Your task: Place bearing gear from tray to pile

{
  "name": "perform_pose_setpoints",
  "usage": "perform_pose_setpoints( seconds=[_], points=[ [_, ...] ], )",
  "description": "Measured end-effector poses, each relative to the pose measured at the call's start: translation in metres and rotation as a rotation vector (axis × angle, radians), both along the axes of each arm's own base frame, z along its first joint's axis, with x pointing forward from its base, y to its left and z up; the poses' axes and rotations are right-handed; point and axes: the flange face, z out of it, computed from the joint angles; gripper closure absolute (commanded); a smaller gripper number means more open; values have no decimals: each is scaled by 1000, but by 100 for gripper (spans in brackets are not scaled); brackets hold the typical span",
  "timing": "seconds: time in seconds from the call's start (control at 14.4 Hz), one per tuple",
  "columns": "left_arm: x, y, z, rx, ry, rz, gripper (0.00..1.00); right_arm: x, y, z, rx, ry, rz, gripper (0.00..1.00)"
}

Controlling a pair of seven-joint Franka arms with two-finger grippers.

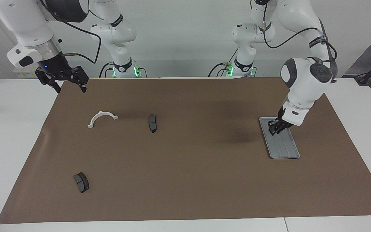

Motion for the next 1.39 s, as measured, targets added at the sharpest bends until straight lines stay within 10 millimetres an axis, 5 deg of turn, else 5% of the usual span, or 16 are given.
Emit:
perform_pose_setpoints(
  seconds=[0.35,0.63,0.83,0.9,1.04,1.39],
  points=[
    [-25,-150,-21,-87,-75,247,100,0,0,0,0,0,0,0],
    [-44,-228,-67,-163,-87,435,100,0,0,0,0,0,0,0],
    [-48,-259,-90,-219,-101,537,100,0,0,0,0,0,0,0],
    [-45,-264,-95,-244,-113,568,81,0,0,0,0,0,0,0],
    [-42,-271,-105,-274,-129,593,5,0,0,0,0,0,0,0],
    [-40,-270,-111,-215,-130,566,0,0,0,0,0,0,0,0]
  ],
)
